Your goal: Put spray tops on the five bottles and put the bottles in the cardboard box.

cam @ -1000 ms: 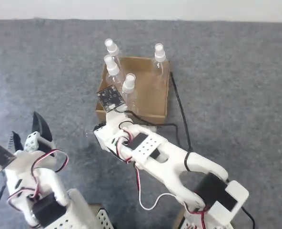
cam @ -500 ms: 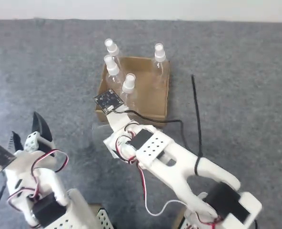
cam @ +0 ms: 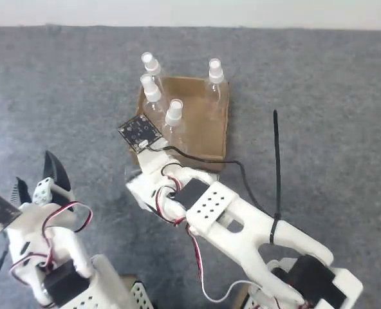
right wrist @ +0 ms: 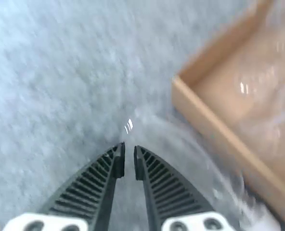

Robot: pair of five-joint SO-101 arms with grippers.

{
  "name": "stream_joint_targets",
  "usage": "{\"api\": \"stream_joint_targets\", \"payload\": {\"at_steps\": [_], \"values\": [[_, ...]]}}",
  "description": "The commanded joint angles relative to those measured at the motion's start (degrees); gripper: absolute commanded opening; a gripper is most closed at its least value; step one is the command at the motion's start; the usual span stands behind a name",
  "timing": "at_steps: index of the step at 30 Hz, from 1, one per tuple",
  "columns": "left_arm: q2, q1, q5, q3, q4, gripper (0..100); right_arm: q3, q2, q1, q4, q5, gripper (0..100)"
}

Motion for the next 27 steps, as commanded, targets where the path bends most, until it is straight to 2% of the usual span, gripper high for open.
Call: {"api": "stream_joint_targets", "payload": {"at_steps": [1,6,14,27], "values": [[-1.0,-0.2,0.9,-0.6,-2.0,25,1.6,-0.7,0.0,-12.2,0.7,0.9],[-1.0,-0.1,0.9,-0.6,-2.0,25,2.3,5.8,0.0,-21.9,0.8,0.9],[-1.0,0.0,0.9,-0.6,-2.0,25,2.0,10.7,3.6,-27.8,0.8,0.8],[-1.0,0.1,0.9,0.0,-2.1,25,2.0,15.6,4.3,-28.0,1.8,0.6]]}}
